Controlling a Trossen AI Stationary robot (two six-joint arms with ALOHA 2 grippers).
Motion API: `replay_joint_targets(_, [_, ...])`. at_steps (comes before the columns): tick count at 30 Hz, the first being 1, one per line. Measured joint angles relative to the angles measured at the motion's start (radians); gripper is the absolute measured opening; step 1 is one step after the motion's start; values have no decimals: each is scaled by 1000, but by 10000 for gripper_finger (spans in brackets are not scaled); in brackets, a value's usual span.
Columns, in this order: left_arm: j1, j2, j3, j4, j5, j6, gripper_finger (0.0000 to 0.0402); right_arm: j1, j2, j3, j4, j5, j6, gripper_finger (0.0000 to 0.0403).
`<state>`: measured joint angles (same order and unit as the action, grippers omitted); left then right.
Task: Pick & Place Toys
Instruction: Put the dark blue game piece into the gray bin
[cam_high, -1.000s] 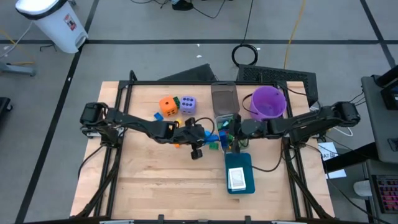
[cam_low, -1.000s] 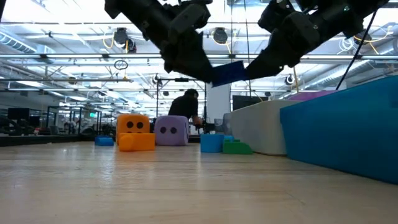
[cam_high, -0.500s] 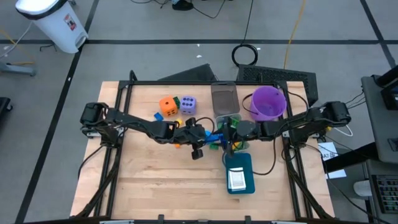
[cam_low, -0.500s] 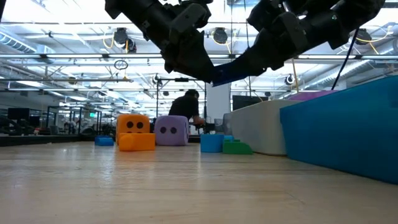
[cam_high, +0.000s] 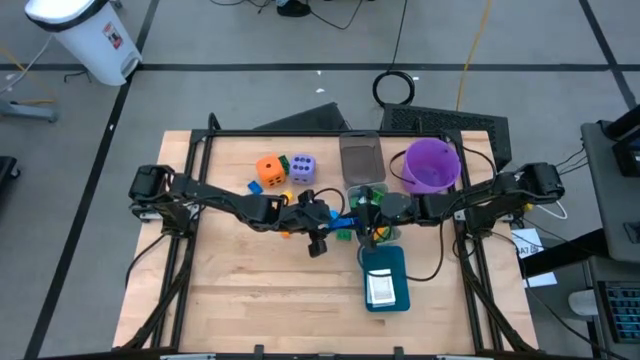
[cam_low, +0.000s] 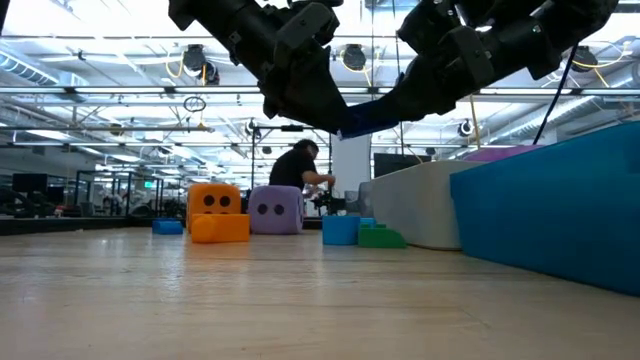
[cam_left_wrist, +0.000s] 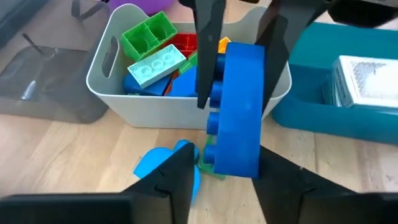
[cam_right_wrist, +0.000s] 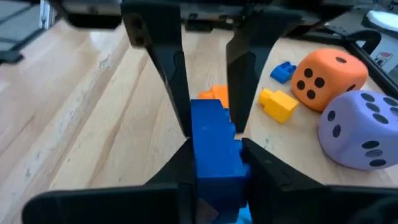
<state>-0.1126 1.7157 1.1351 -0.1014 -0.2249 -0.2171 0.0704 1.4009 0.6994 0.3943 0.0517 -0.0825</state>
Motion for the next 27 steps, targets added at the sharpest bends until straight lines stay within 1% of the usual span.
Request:
replay_joint_targets(2, [-2,0,0,0,-1,-13,176,0,-15,0,-43,-2,-9,57])
replay_joint_targets(7, [-6,0,0,3,-3,-13,214,1,-89,0,-171,8,-3,77])
replay_joint_targets(12, [-6,0,0,2,-3,-14,235,1,-182,0,-286,118,18,61])
replay_joint_targets(16, [-6,0,0,2,-3,-10,237,1,-228,0,-388,227,73,58])
replay_joint_targets(20, [-6,0,0,2,-3,-5,231,-5,-238,0,-482,315,157,80])
replay_joint_targets(24, [-6,0,0,2,-3,-5,228,-28,-227,0,-518,312,220,100])
replay_joint_targets(27, [-6,0,0,2,-3,-5,229,-44,-223,0,-520,312,232,104])
